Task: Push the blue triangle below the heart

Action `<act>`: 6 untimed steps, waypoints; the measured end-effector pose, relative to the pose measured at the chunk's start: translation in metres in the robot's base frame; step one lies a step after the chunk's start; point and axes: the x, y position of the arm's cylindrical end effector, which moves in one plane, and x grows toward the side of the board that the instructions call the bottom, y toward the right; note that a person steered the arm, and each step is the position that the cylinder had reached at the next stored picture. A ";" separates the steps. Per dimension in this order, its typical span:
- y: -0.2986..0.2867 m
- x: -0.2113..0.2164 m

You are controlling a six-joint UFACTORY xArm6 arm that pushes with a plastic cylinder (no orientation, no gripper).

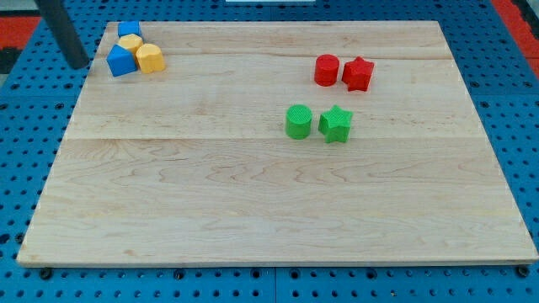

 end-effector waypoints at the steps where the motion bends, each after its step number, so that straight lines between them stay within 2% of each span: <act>1: 0.046 -0.012; 2: 0.099 -0.002; 3: 0.076 -0.001; 4: 0.071 0.019; 5: 0.133 0.064; 6: 0.113 0.075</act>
